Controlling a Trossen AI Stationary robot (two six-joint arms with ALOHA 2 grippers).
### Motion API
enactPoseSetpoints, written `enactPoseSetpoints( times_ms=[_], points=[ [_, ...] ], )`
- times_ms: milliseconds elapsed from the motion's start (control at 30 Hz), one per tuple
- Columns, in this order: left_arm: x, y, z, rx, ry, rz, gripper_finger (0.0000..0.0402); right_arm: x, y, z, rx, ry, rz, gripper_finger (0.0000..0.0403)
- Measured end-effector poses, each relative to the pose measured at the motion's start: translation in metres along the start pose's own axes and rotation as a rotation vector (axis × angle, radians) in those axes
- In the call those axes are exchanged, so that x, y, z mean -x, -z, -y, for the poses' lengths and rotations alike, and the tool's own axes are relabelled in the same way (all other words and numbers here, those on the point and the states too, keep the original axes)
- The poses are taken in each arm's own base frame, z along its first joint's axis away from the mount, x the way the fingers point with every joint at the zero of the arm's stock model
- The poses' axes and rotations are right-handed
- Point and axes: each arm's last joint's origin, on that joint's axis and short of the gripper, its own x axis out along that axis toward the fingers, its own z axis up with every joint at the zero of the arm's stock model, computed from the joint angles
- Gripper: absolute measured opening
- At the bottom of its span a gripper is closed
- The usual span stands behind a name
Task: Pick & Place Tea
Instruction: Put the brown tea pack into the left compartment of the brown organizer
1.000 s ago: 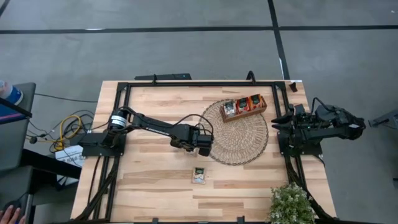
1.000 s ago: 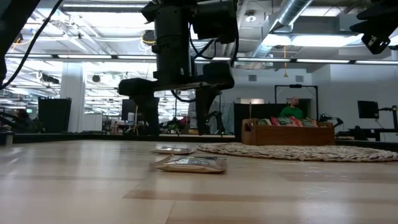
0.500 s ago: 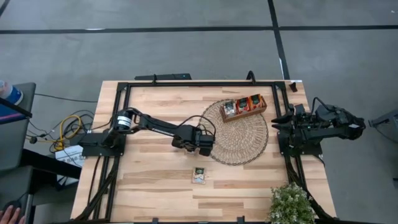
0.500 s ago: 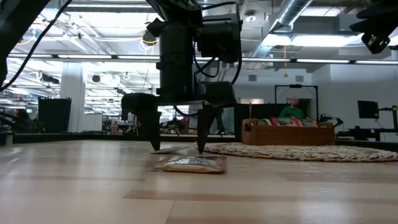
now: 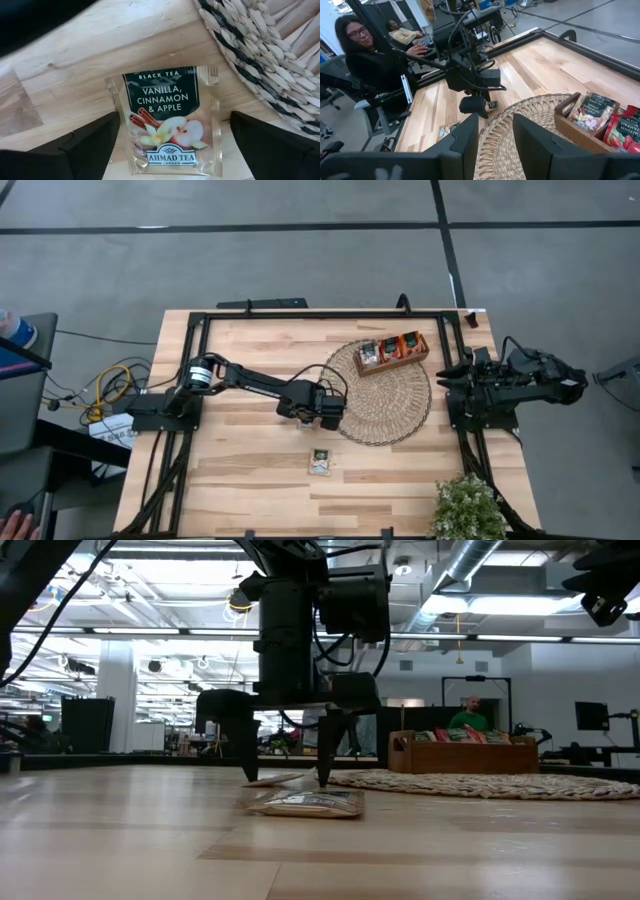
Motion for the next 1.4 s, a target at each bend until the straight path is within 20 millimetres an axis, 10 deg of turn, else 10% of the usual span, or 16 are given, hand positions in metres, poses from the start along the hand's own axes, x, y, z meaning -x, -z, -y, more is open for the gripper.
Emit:
enactPoseSetpoints(
  times_ms=[733, 1400],
  points=[
    [-0.0008, 0.0002, -0.0020, 0.025, -0.025, 0.032, 0.0223, 0.0000, 0.0000, 0.0000, 0.000, 0.000, 0.000, 0.0113],
    [0.0078, 0.0070, -0.0009, -0.006, -0.026, 0.154, 0.0206, 0.0003, -0.0075, -0.0015, -0.021, 0.015, 0.089, 0.0113]
  ],
)
